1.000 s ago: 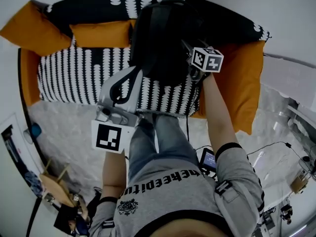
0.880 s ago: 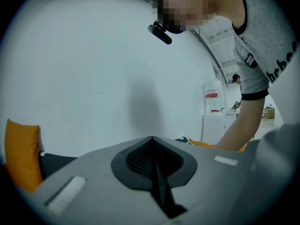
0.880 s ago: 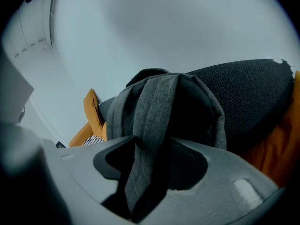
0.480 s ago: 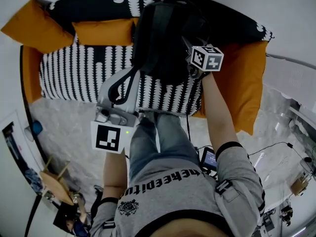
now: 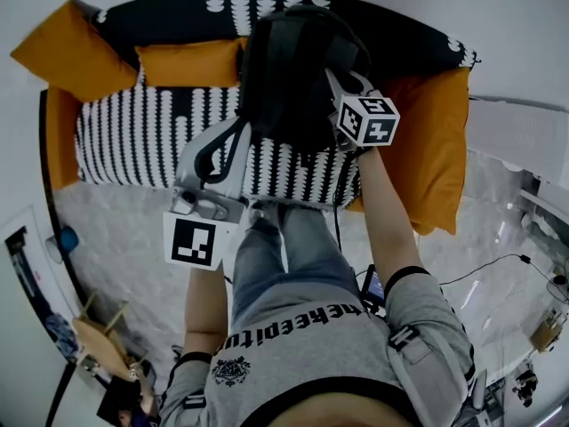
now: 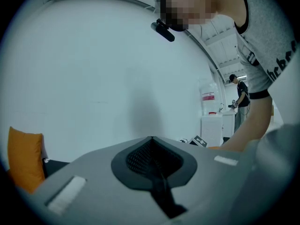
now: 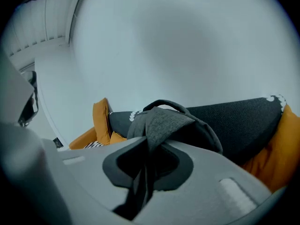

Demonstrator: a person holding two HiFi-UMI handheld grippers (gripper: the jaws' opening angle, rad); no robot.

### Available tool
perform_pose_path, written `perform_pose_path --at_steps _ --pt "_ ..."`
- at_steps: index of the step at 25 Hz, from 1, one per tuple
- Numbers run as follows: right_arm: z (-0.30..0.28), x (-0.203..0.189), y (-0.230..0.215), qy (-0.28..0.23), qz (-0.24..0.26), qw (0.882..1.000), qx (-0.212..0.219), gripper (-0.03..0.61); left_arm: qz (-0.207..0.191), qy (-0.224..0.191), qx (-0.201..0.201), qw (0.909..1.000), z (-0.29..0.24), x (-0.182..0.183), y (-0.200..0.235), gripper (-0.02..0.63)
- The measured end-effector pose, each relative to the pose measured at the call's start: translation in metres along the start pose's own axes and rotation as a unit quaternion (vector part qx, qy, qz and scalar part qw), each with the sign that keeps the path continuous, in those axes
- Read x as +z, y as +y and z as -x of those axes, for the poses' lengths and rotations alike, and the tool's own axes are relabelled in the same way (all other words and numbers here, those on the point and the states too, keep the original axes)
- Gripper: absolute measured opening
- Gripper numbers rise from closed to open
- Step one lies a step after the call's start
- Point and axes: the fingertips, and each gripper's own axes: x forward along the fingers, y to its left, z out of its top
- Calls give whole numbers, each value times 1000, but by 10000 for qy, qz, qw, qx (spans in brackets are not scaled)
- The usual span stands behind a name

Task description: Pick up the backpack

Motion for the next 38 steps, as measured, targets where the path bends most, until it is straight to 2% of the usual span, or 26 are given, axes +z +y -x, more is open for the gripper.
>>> perform_pose_path --at_steps 11,28,38 --pt "68 24 65 -432 887 9950 -130 31 -195 -300 9 9994 42 29 -3 18" --pt "152 14 187 -779 1026 9916 130 32 -360 -830 -117 9958 126 69 -3 18" --pt "183 2 247 -829 1341 9872 224 32 -508 -1088 -213 9925 178 84 -6 18"
